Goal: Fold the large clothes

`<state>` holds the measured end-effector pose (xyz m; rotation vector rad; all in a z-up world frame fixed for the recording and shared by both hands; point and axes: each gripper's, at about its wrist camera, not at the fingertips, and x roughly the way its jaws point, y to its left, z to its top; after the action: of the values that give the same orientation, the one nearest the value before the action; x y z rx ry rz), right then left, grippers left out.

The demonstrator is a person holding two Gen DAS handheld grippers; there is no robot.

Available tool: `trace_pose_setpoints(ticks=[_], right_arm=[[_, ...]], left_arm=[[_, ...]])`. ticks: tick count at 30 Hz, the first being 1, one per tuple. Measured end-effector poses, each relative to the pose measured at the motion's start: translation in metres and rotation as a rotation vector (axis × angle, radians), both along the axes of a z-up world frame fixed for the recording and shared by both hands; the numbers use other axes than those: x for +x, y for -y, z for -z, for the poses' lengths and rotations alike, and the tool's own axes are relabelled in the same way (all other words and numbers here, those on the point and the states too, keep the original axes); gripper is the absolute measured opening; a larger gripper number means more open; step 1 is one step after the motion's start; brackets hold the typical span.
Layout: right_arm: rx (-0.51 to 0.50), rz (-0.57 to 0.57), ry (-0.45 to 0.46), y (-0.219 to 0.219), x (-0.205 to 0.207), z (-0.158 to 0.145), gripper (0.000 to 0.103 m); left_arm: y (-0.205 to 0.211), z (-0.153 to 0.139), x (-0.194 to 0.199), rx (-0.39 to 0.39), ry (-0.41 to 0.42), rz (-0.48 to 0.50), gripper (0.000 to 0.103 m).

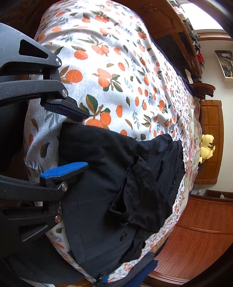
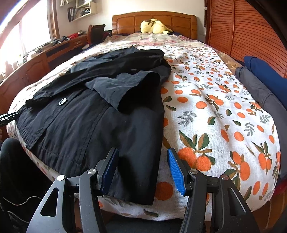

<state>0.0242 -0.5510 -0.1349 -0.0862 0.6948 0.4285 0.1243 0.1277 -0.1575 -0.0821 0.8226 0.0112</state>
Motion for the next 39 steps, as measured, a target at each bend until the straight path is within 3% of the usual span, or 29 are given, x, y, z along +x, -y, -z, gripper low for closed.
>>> trace_pose_setpoints(ticks=[3, 5, 7, 9, 17, 21, 25, 30, 34, 39], right_arm=[[0.003, -0.007, 0.009, -0.001, -0.003, 0.002, 0.057], [0.022, -0.039, 0.000, -0.004, -0.005, 0.002, 0.046], [0.018, -0.057, 0.009, -0.006, -0.007, 0.001, 0.023], [0.040, -0.077, 0.005, -0.005, -0.007, 0.001, 0.021], [0.067, -0.076, -0.028, 0.002, -0.001, 0.005, 0.021], [0.093, -0.090, -0.003, 0.005, -0.001, -0.007, 0.010], [0.029, -0.123, 0.095, 0.000, 0.000, -0.048, 0.008], [0.103, -0.126, 0.205, 0.015, -0.005, -0.116, 0.007], [0.050, -0.125, 0.284, 0.023, -0.028, -0.151, 0.007], [0.043, -0.132, 0.353, 0.049, -0.075, -0.193, 0.007]], left_arm=[[0.003, 0.000, -0.002, -0.021, 0.009, 0.011, 0.049], [0.009, 0.000, -0.005, -0.002, 0.017, 0.021, 0.033], [0.009, -0.003, -0.006, -0.011, 0.024, 0.034, 0.020], [0.010, -0.006, -0.008, -0.022, 0.033, 0.047, 0.015], [0.007, -0.001, -0.002, -0.019, 0.013, 0.060, 0.015], [0.005, -0.012, -0.004, -0.043, 0.032, 0.070, 0.007], [0.019, -0.064, -0.013, 0.040, 0.167, 0.058, 0.005], [0.031, -0.133, -0.021, 0.091, 0.309, 0.067, 0.005], [0.036, -0.187, -0.036, 0.098, 0.410, 0.052, 0.005], [0.039, -0.233, -0.067, 0.110, 0.504, 0.062, 0.005]])
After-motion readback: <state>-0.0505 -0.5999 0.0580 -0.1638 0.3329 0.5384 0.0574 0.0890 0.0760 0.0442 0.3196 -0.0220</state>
